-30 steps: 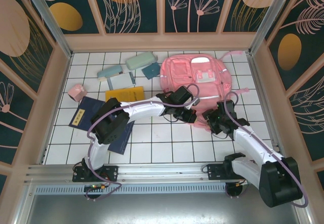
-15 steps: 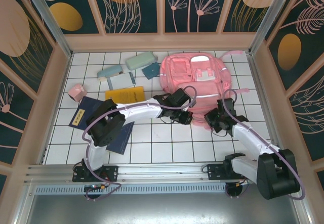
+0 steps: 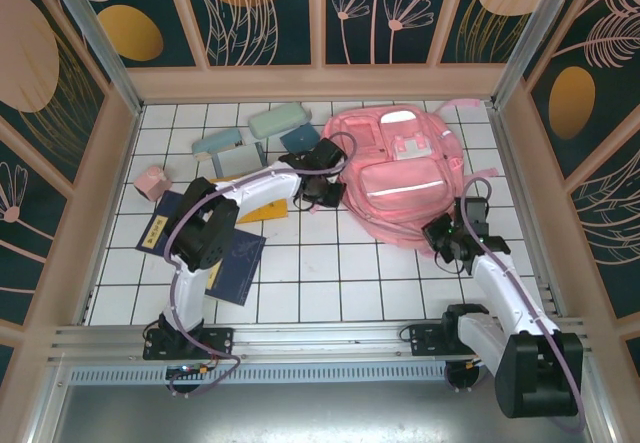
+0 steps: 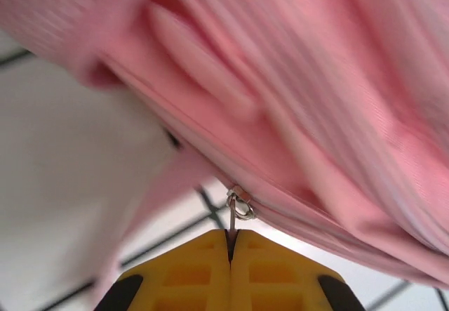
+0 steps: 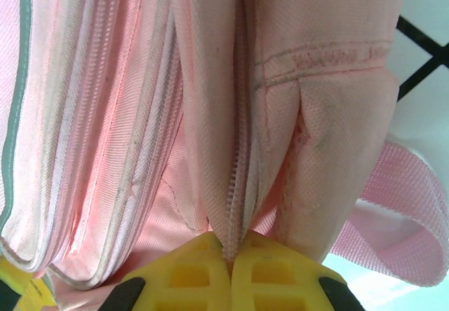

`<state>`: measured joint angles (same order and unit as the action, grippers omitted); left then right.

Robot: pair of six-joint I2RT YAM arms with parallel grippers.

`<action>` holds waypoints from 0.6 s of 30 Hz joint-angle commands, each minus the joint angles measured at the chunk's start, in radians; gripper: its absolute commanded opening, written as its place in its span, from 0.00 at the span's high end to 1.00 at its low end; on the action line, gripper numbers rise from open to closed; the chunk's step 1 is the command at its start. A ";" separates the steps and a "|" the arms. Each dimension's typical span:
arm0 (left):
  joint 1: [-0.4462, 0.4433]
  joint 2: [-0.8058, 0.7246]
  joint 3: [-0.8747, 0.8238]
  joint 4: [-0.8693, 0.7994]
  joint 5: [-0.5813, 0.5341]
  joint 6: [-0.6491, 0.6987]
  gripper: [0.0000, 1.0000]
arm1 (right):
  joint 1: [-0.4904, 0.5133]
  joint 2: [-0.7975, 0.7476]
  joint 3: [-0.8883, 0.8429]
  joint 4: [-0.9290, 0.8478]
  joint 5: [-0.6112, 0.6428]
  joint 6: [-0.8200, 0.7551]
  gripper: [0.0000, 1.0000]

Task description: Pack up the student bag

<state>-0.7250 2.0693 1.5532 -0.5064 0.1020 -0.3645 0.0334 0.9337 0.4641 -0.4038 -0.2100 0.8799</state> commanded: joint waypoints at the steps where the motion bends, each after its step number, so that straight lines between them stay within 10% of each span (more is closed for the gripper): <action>1: 0.009 -0.022 -0.002 -0.104 -0.096 0.052 1.00 | -0.028 -0.018 -0.011 -0.073 0.084 -0.047 1.00; 18: 0.075 0.057 0.073 -0.015 -0.283 -0.012 1.00 | -0.208 0.045 0.098 -0.108 0.061 -0.238 1.00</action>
<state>-0.7231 2.0903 1.5784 -0.4911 0.0090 -0.3386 -0.1226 0.9848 0.5240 -0.4667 -0.2211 0.7124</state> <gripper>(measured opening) 0.048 0.062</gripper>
